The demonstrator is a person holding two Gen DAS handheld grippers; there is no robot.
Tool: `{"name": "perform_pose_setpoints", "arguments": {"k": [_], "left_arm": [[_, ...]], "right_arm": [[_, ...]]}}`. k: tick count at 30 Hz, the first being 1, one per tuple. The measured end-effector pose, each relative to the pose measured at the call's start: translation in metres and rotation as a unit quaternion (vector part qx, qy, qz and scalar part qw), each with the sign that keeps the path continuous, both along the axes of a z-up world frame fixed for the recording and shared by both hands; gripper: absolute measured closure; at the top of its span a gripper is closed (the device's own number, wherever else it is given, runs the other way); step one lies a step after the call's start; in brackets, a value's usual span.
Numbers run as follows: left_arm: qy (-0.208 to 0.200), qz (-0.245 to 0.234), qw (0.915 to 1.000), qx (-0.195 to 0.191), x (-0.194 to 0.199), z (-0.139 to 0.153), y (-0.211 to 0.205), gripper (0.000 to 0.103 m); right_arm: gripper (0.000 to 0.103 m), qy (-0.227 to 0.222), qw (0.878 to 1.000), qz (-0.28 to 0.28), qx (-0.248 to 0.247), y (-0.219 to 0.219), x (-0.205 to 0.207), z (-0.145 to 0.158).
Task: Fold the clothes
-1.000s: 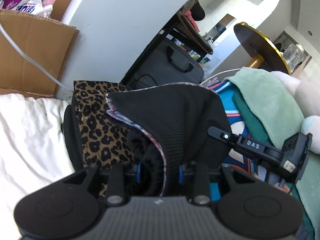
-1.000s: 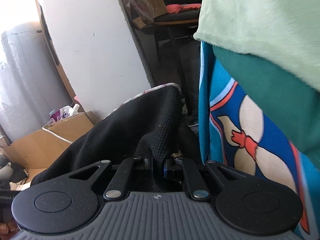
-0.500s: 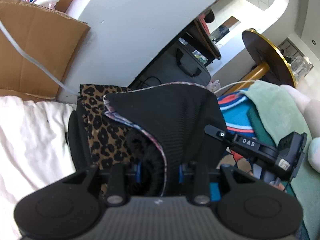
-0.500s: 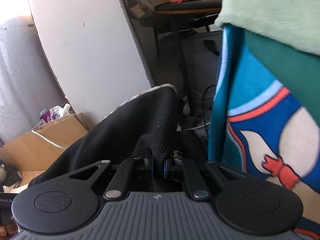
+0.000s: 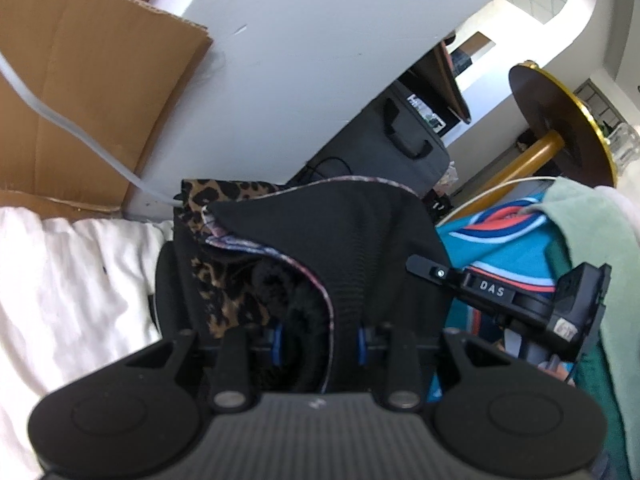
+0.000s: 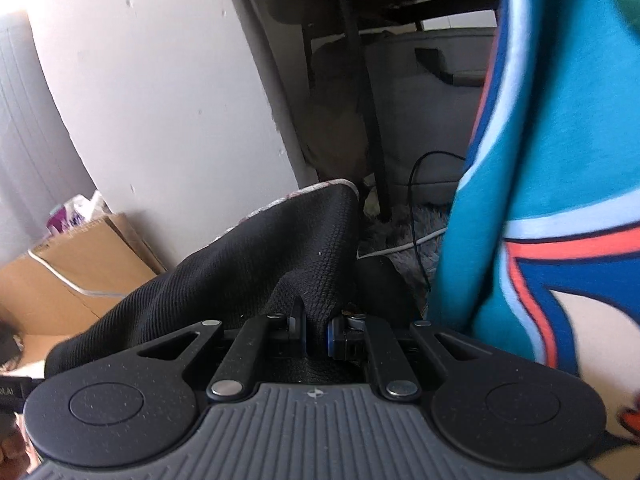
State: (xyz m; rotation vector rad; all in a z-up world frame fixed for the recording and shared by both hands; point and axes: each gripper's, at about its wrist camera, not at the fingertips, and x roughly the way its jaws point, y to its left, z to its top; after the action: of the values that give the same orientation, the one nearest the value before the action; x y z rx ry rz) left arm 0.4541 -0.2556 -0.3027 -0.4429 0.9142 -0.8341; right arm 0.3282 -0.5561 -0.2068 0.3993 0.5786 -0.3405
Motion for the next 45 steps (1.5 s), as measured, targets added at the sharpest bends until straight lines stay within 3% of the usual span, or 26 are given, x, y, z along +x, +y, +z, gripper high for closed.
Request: {"name": "perform_pose_setpoints", "arguments": {"k": [6, 8, 10, 12, 17, 20, 24, 28, 32, 38, 40, 45], "left_arm": [[0.003, 0.002, 1.0, 0.005, 0.015, -0.016, -0.002, 0.069], [0.011, 0.005, 0.9999, 0.006, 0.019, -0.023, -0.003, 0.068], [0.018, 0.008, 0.9998, 0.009, 0.021, -0.027, -0.003, 0.068], [0.025, 0.011, 0.9996, 0.008, 0.023, -0.03, -0.003, 0.067], [0.036, 0.014, 0.9992, 0.006, 0.028, -0.034, -0.003, 0.061], [0.036, 0.008, 0.9992, 0.011, 0.031, -0.032, -0.004, 0.058], [0.022, 0.011, 0.9996, 0.017, 0.035, -0.025, -0.001, 0.051], [0.012, 0.009, 0.9998, 0.013, 0.041, -0.019, 0.002, 0.049], [0.016, 0.008, 0.9998, 0.009, 0.055, -0.02, -0.002, 0.048], [0.033, 0.032, 0.9985, -0.029, 0.079, -0.025, 0.002, 0.049], [0.037, 0.039, 0.9979, -0.035, 0.085, -0.027, 0.004, 0.054], [0.028, 0.049, 0.9976, -0.04, 0.092, -0.025, 0.005, 0.085]], "right_arm": [[0.093, 0.02, 1.0, 0.011, -0.013, -0.008, 0.02, -0.018], [0.088, 0.04, 0.999, 0.009, -0.035, -0.006, 0.028, -0.026], [0.072, 0.064, 0.996, 0.006, -0.062, -0.003, 0.035, -0.034], [0.062, 0.08, 0.993, 0.008, -0.082, 0.0, 0.041, -0.043], [0.058, 0.106, 0.988, 0.013, -0.114, 0.001, 0.054, -0.057], [0.054, 0.12, 0.98, 0.027, -0.158, 0.006, 0.065, -0.058], [0.052, 0.142, 0.959, 0.044, -0.242, 0.021, 0.071, -0.057], [0.052, 0.112, 0.967, 0.036, -0.227, 0.026, 0.056, -0.039], [0.052, 0.069, 0.983, 0.029, -0.168, 0.034, 0.032, -0.026], [0.052, 0.042, 0.992, 0.025, -0.113, 0.045, 0.011, -0.026], [0.052, 0.035, 0.995, 0.022, -0.092, 0.048, 0.009, -0.027], [0.052, 0.015, 0.999, 0.016, -0.038, 0.055, 0.004, -0.029]]}}
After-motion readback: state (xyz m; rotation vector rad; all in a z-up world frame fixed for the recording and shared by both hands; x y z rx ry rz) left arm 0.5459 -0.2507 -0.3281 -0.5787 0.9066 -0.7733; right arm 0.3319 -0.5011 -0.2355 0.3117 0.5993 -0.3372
